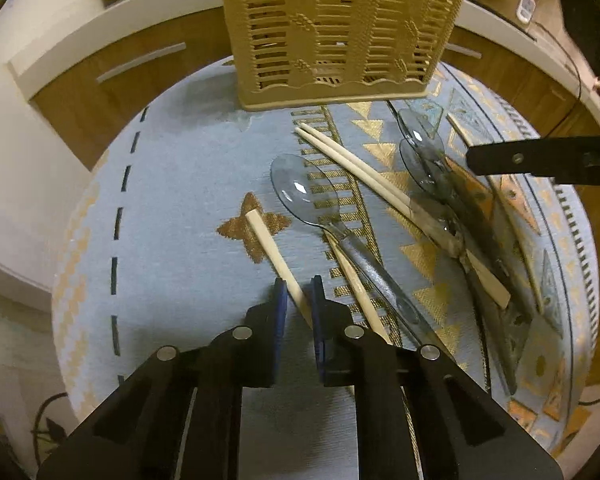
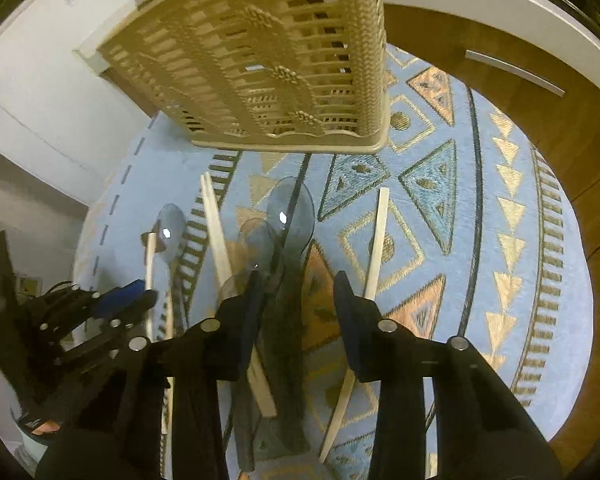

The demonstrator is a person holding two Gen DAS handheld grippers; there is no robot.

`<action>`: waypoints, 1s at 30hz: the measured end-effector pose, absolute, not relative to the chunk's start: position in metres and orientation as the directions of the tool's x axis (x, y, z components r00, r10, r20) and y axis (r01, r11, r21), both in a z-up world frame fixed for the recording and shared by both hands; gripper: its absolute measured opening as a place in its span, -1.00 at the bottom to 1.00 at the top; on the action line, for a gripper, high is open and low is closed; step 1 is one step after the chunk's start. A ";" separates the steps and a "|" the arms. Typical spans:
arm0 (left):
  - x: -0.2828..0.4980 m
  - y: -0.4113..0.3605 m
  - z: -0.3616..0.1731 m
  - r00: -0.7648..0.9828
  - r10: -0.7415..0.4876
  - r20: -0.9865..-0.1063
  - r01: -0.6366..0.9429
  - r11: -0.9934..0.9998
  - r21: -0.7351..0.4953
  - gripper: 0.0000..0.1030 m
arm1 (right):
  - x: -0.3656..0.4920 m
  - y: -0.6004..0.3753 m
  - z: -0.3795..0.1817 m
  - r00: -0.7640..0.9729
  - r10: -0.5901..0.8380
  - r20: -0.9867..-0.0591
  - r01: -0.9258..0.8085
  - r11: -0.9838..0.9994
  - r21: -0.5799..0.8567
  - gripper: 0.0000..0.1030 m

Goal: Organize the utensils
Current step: 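Grasp a wooden chopstick with the left gripper while the right gripper grasps a clear spoon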

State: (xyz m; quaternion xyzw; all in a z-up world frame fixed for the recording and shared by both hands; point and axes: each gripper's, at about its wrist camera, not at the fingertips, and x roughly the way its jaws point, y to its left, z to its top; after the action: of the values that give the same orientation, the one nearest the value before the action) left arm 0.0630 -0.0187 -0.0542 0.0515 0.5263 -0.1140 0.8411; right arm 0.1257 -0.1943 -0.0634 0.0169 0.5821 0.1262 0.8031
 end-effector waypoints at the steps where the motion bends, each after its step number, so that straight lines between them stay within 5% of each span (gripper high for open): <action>1: 0.063 -0.016 -0.054 0.420 -0.147 -0.896 0.241 0.969 -0.046 -0.88 | 0.128 -0.193 -0.066 0.284 0.220 -0.933 -0.185 0.968 0.171 -0.45; 30: 0.076 0.030 -0.053 0.385 -0.200 -0.901 0.197 0.972 -0.131 -0.85 | 0.145 -0.157 -0.087 0.203 0.061 -0.977 -0.290 0.957 0.000 -0.50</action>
State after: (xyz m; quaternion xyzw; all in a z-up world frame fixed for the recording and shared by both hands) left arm 0.0763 0.0296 -0.0530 -0.0011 0.5414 -0.1191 0.8323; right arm 0.1449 -0.1567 -0.0874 -0.0922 0.6208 0.1141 0.7701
